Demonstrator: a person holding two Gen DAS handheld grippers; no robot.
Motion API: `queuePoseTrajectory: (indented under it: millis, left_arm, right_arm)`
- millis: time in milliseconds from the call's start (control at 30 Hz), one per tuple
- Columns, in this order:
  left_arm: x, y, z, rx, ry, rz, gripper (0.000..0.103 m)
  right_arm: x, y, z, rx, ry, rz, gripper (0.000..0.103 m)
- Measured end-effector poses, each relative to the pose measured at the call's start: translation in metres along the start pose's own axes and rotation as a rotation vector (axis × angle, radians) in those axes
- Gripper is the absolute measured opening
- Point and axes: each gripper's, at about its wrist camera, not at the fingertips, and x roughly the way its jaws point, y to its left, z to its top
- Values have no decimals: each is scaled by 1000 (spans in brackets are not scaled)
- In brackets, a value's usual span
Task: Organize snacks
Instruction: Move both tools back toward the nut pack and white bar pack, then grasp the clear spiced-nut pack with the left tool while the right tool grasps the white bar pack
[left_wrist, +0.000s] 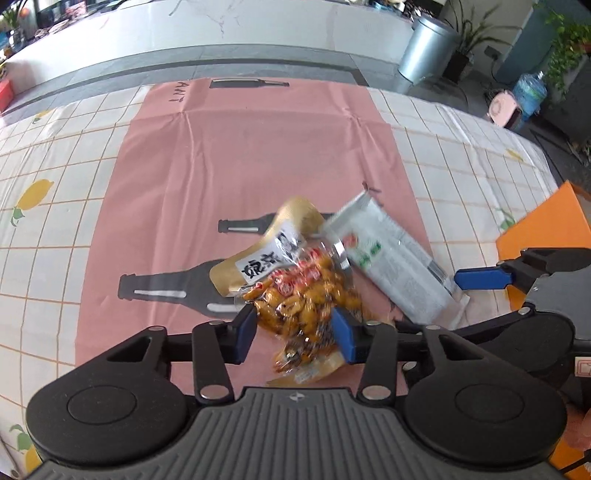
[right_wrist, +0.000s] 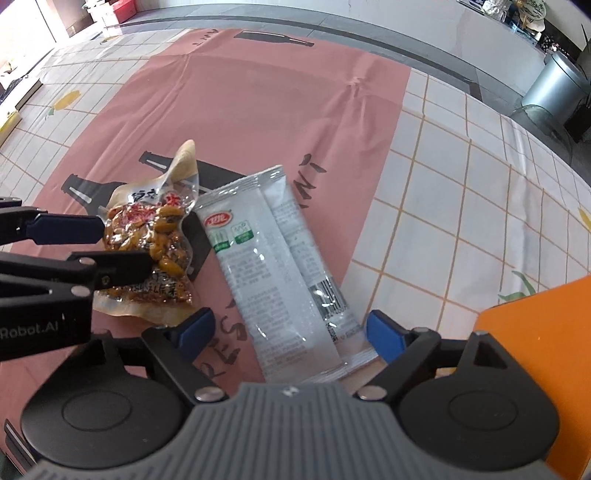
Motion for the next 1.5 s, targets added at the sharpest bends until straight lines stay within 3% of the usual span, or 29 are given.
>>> queuePoseTrajectory:
  millis: [100,333,500,600,700,767,833,1000,1100,1300,1400,1467,1500]
  left_arm:
    - [-2,7,-7,21,41,-11,31]
    - [-5,20,-31,96,104,29,21]
    - [-12,25,-39,107,98,51,20]
    - [-20,28,-40,63,52,13,23]
    - [-31,31,-41,5,-22,-32,43]
    - [-38,33,-43,-40,-94,-49,61]
    - [-41,37,-42,-90,-140,-55,67]
    - [-36,45,-37,-231,-190,-90,67]
    - [-32,41,-36,-249,-209,-68,71]
    - [-7,33,-33,-391,-143,-104,74]
    - [1,20,-32,-361,-153,-48,73]
    - [3,11,-32,-300,-158,12,57]
    - [3,8,-33,-274,-159,20,54]
  right_arm:
    - [-7,12,-11,4,-9,10,67]
    - [-22,47,-50,-3,-81,-4,64]
    - [-30,61,-73,47,-127,-25,64]
    - [-34,65,-81,55,-152,-37,66]
    - [-41,63,-84,78,-197,-52,75]
    - [-49,57,-86,121,-246,-46,76]
    - [-54,49,-85,185,-286,-43,81]
    - [-44,34,-78,318,-295,-42,78]
    - [-36,35,-79,331,-305,-44,77]
    - [-27,34,-80,327,-342,-40,74]
    - [-25,31,-80,331,-354,-16,71]
    - [-25,31,-81,316,-362,-16,67]
    - [-25,30,-82,311,-366,-17,63]
